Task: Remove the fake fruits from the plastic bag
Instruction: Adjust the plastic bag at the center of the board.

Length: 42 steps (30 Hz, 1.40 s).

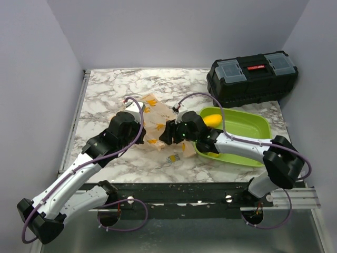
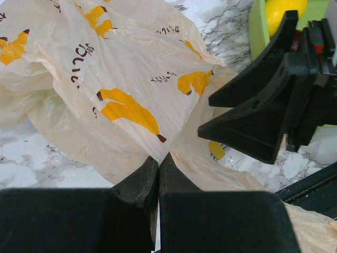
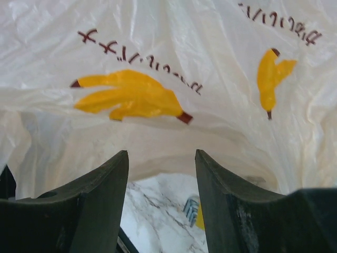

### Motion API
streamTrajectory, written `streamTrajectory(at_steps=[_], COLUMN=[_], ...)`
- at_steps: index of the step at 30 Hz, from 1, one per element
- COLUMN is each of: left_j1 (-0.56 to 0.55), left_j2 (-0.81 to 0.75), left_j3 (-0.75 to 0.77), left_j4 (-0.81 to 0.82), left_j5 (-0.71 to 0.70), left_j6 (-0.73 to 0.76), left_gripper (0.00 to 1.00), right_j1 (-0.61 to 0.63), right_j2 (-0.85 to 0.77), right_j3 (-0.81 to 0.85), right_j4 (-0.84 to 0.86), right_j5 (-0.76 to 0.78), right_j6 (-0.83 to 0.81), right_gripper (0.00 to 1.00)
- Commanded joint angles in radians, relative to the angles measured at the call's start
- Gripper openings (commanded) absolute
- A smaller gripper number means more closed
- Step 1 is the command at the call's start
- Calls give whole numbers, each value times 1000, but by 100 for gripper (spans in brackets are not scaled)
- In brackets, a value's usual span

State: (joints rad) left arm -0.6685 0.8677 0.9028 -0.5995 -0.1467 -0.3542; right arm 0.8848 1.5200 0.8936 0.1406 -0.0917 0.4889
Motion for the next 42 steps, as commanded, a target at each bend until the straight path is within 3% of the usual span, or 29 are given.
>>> streamTrajectory(at_steps=[1, 7, 13, 22, 26, 31, 36, 42], left_j1=[4, 4, 5, 5, 5, 4, 5, 6], left_j2=[2, 1, -6, -30, -66, -81, -59, -24], left_j3=[0, -7, -14, -54, -70, -84, -96, -81], left_j4=[5, -16, -38, -88, -80, -72, -80, -121], left_j5=[56, 63, 21, 1, 5, 44, 30, -22], left_j6=[15, -5, -52, -75, -65, -61, -68, -68], left_gripper=[0, 0, 0, 0, 0, 0, 0, 0], right_j1=[10, 84, 139, 135, 135, 135, 131, 93], right_j2=[81, 214, 349, 231, 284, 338, 339, 355], right_j3=[70, 104, 21, 103, 147, 136, 205, 260], right_j4=[86, 188, 335, 186, 164, 246, 311, 514], right_j5=[-13, -67, -158, 169, 202, 294, 642, 792], right_j6=[11, 33, 151, 47, 81, 143, 76, -51], right_gripper=[55, 51, 45, 47, 47, 47, 47, 51])
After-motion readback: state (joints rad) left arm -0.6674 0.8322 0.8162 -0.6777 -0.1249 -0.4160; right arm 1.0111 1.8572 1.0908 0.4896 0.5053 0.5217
